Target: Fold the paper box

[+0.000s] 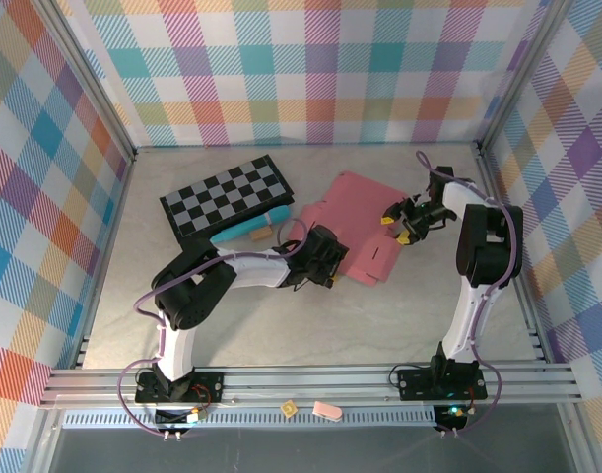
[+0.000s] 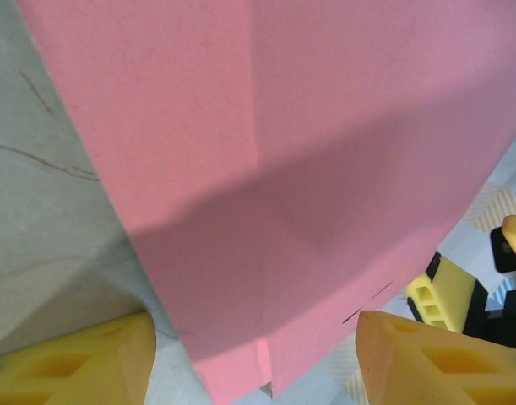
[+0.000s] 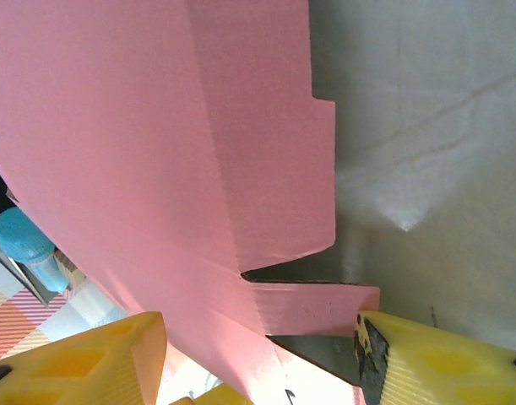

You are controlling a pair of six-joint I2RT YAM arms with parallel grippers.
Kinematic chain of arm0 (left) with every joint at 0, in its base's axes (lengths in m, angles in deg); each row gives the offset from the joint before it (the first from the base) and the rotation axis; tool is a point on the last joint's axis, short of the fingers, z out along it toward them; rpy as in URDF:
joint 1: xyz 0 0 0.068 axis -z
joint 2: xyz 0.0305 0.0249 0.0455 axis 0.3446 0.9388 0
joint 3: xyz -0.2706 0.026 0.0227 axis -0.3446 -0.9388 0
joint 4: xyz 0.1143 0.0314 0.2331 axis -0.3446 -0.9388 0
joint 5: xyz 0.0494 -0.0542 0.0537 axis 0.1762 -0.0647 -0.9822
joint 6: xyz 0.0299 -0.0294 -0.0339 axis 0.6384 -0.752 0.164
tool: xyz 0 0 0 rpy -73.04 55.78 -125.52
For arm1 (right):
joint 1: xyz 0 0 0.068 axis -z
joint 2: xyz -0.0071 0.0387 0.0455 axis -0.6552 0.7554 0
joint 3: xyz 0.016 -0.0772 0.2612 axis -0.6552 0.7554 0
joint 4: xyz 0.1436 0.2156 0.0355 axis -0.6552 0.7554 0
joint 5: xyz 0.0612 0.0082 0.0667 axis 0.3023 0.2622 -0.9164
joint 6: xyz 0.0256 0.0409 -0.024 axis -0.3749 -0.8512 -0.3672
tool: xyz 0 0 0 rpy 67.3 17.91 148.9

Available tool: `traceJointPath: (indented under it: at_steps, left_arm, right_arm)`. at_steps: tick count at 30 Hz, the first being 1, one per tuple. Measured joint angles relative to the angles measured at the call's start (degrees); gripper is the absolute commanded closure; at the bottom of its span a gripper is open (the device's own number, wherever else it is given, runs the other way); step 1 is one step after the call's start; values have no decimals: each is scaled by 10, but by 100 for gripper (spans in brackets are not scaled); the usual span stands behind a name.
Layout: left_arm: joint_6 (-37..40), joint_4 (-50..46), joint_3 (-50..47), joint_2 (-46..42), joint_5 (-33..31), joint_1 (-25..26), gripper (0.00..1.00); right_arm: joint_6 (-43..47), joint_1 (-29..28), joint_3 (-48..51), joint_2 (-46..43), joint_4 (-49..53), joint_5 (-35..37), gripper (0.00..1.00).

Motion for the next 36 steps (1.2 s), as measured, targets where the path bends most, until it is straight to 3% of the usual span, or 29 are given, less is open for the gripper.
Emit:
traceJointPath:
  at_steps: [9,19,26,32,36]
  left_arm:
    - [0,90,-52,-12,0,0,39]
    - [6,213,-112,-14,-10,2,48]
    - [32,276,-120,11,-24,4,67]
    - [57,282,-121,17,-43,2,80]
    - [71,271,-113,16,-55,2,94]
  right_arm:
    - [-10,0,27,-17,0,-15,40]
    - [-12,0,45,-18,0,-30,40]
    - [-11,1,47,-18,0,-40,40]
    - [-10,9,47,-20,-2,-37,41]
    - [-11,9,46,-43,4,-26,41]
